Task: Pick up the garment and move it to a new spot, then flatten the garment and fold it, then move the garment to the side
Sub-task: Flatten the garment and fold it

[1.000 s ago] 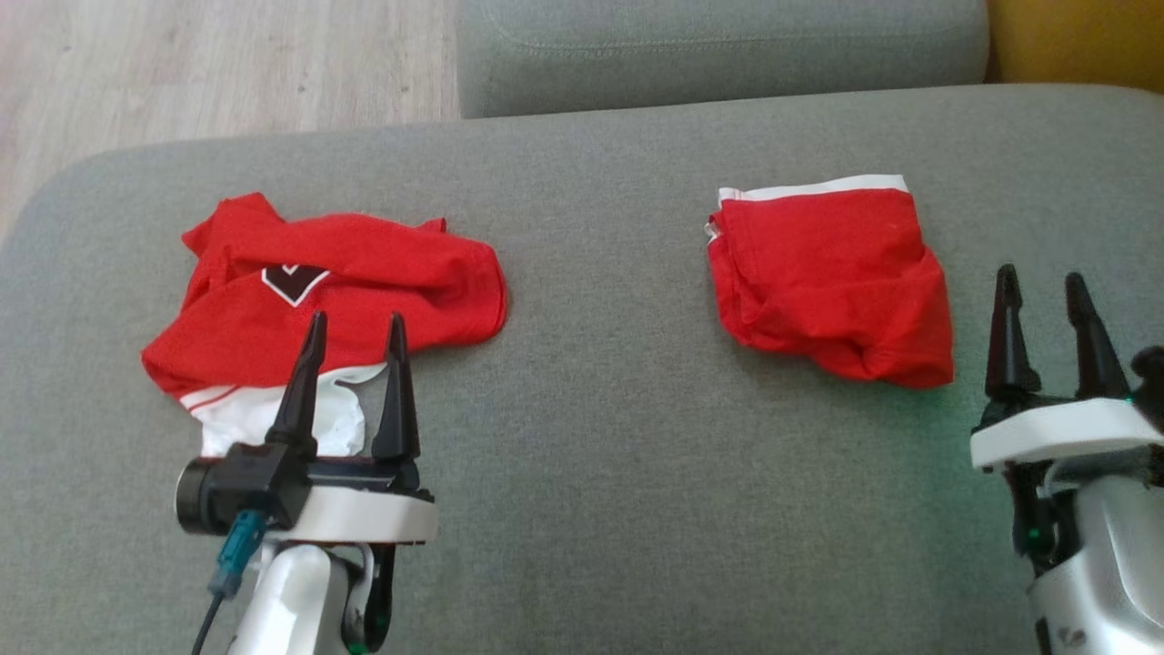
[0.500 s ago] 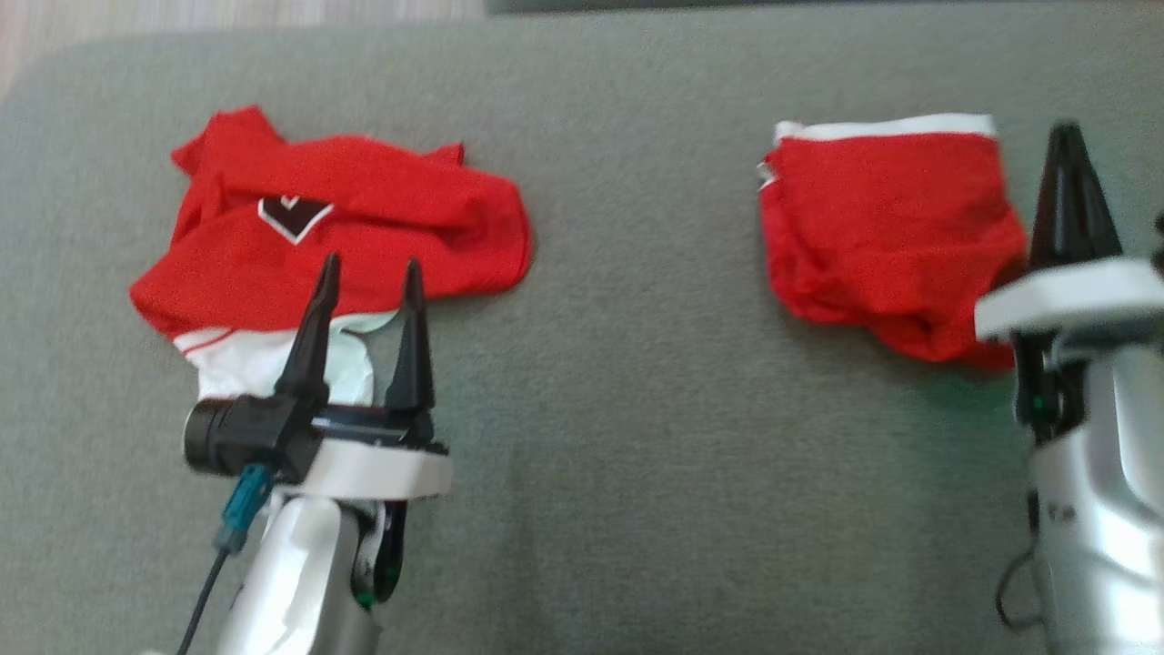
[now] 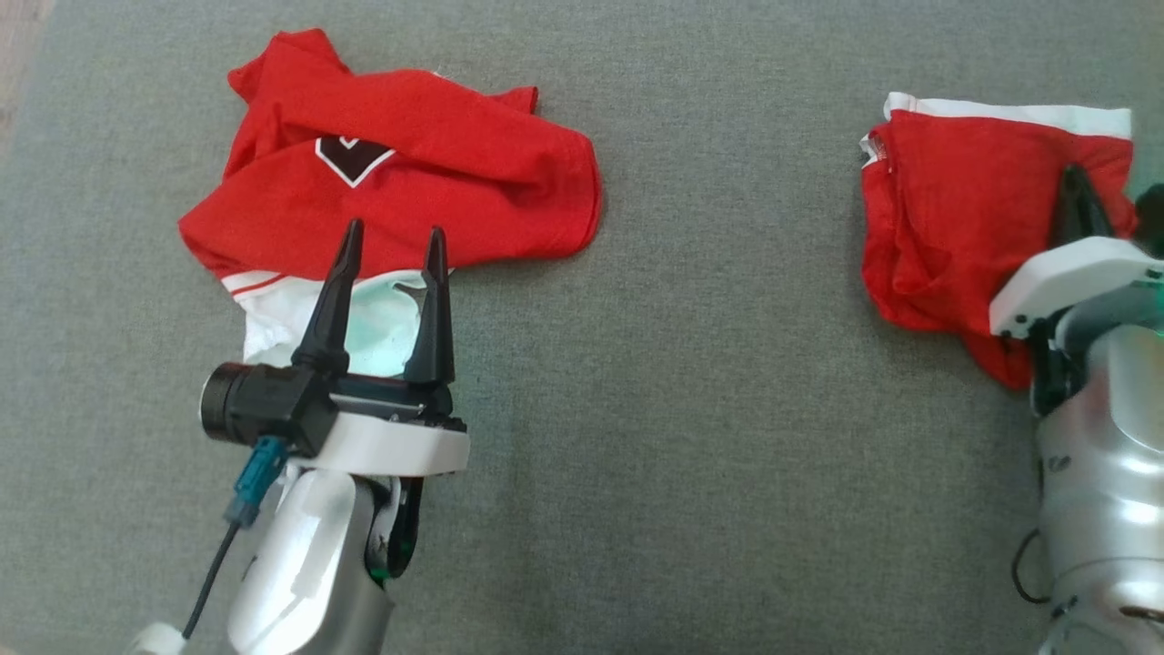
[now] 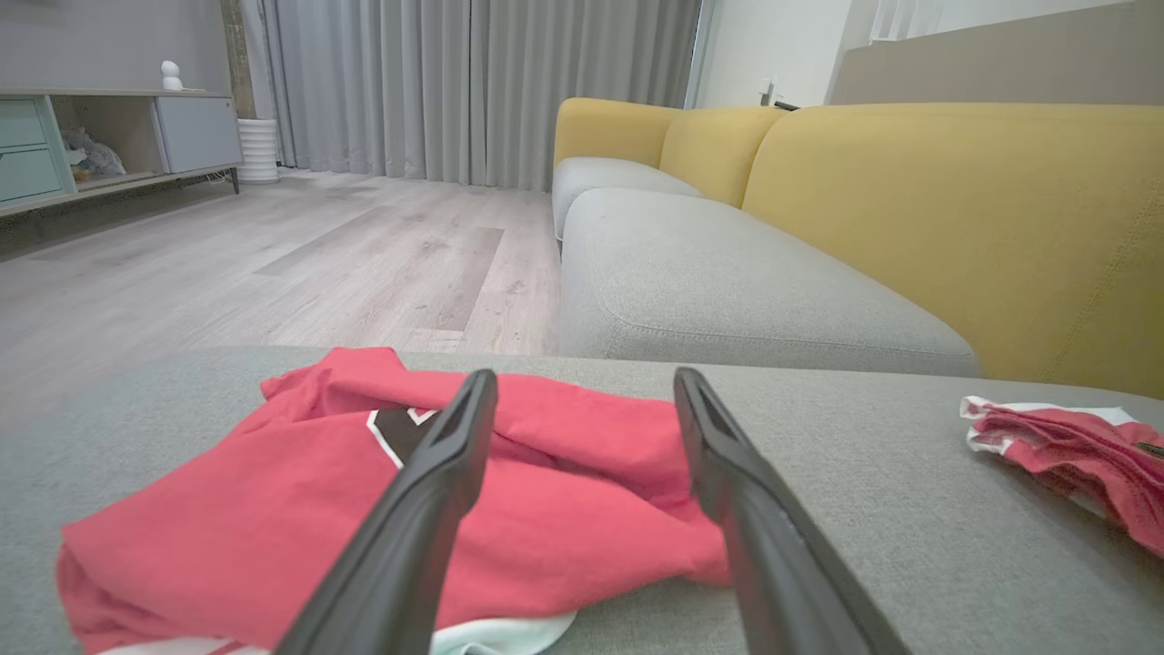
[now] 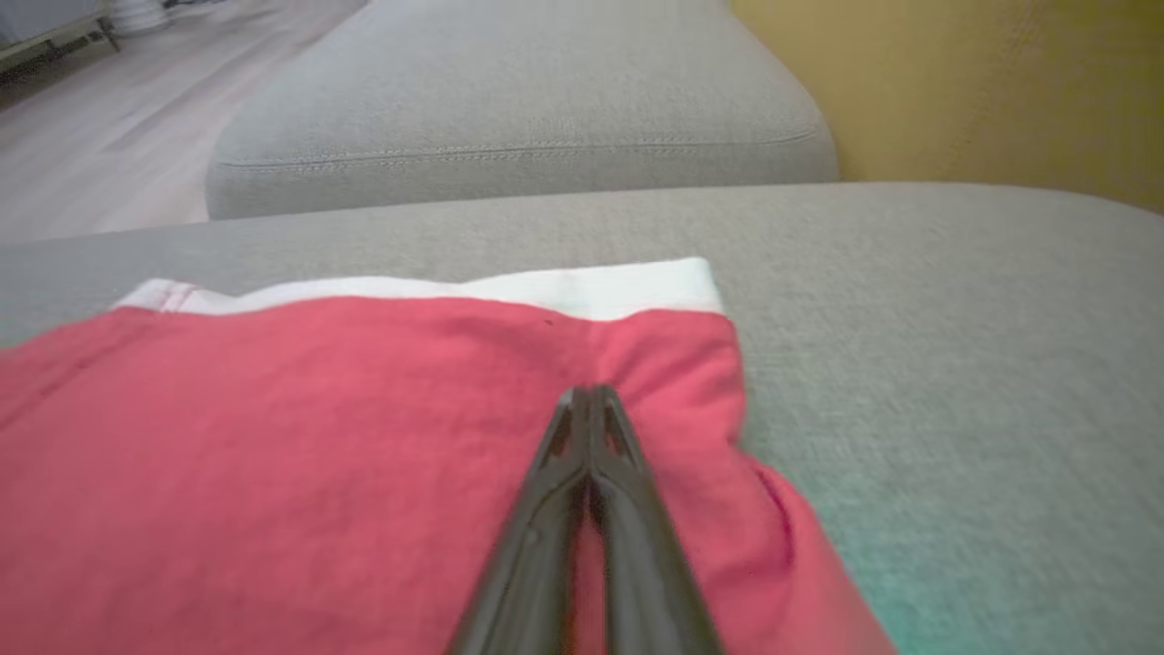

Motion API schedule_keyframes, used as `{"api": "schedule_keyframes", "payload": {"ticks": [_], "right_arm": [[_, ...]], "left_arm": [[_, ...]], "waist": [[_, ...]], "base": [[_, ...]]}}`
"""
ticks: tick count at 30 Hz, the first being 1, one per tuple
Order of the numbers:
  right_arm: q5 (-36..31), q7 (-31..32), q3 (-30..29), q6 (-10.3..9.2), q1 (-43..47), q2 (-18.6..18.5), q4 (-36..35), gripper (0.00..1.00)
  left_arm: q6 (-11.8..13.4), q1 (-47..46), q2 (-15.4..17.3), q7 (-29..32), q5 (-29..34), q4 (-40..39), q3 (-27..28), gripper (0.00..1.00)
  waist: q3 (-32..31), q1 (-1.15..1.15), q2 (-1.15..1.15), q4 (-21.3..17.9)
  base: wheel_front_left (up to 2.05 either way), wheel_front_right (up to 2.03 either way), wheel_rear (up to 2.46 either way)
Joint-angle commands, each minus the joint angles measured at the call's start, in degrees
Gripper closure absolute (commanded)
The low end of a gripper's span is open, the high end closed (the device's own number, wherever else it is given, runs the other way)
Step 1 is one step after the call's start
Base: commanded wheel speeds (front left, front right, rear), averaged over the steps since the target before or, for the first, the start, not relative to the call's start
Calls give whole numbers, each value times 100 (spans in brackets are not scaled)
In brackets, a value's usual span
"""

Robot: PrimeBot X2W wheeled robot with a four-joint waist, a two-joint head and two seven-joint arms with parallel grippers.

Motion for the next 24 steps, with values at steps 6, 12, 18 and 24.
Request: {"api": "schedule_keyframes", "payload": {"ticks": [6,12,18,24], "right_arm": [[173,-724,974,-4,-534,212,250,100],[991,-788,2173,-4,-396,219,726,100],[1323,-798,2596,-4,-113,220,1009,100],[1669,-799,2713,-4,-2,221,527,100]], "left_arm": [[72,-170,47,-29,-62,-105,122,0],[86,-154,47,-29,-75,-105,83,0],[80,-122,47,-29,-39,-96,132,0],[46,-28,47,-29,61,-72,276,0]], "waist": [[-221,-1,0,-75],[-315,-1,0,-96],[-389,-1,0,-144],[-565,-1,0,-313]], "base": [[0,0,0],[0,0,0],[0,0,0],[0,0,0]]}}
